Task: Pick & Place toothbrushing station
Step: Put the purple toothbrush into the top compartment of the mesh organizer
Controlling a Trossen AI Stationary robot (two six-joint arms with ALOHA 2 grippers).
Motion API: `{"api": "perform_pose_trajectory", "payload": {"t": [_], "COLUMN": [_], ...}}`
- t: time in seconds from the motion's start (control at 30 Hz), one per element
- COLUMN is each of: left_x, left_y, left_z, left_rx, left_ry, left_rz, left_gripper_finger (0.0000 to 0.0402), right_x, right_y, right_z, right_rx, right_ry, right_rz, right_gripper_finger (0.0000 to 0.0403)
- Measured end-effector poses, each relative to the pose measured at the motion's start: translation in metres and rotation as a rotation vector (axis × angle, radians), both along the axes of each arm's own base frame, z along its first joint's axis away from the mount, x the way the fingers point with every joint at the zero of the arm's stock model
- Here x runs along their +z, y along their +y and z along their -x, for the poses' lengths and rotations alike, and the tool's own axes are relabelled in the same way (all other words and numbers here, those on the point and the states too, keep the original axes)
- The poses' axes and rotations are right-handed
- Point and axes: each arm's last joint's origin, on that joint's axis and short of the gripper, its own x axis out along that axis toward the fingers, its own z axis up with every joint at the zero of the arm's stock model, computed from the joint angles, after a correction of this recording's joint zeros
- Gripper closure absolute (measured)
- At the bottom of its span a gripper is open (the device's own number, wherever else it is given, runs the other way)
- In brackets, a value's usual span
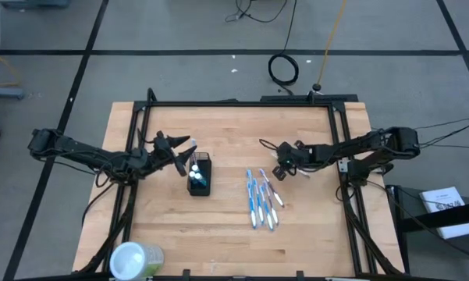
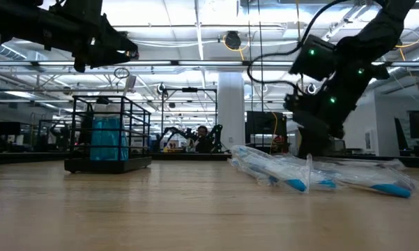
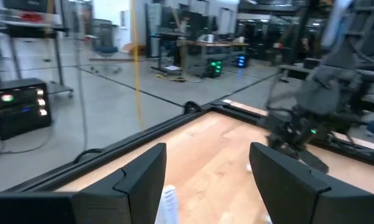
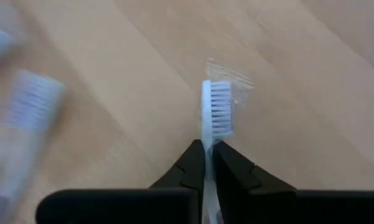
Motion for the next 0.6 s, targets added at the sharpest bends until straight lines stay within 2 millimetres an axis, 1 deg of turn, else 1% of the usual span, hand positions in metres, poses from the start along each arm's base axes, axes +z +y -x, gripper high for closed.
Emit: {"api": "perform_pose_trajectory", "payload": {"t": [0.07, 0.13, 0.27, 0.37, 0.5, 0.6], "left_x": [0.000, 0.002, 0.002, 0.002, 0.002, 0.002], "left_y": [-0.001, -0.002, -0.002, -0.001, -0.004, -0.004], "left_z": [-0.001, -0.001, -0.005, -0.011, -0.022, -0.031], "left_rx": [-0.042, -0.074, -0.087, -0.121, -0.256, -0.270], "left_ry": [-0.006, -0.018, -0.038, -0.065, -0.111, -0.135], "left_rz": [0.002, 0.004, -0.001, -0.029, -0.091, -0.099], "left_gripper_finger": [0.0163, 0.0162, 0.0163, 0.0163, 0.0162, 0.0162], "right_x": [0.013, 0.029, 0.054, 0.076, 0.092, 0.098], "right_y": [0.000, 0.000, 0.004, 0.006, 0.007, 0.007], "right_z": [-0.006, -0.014, -0.028, -0.035, -0.037, -0.037], "right_rx": [0.048, 0.117, 0.306, 0.419, 0.478, 0.489], "right_ry": [-0.115, -0.268, -0.551, -0.770, -0.927, -0.989], "right_rz": [0.017, 0.024, 0.026, 0.067, 0.125, 0.167], "right_gripper_finger": [0.0383, 0.0383, 0.0393, 0.0394, 0.0391, 0.0391]}}
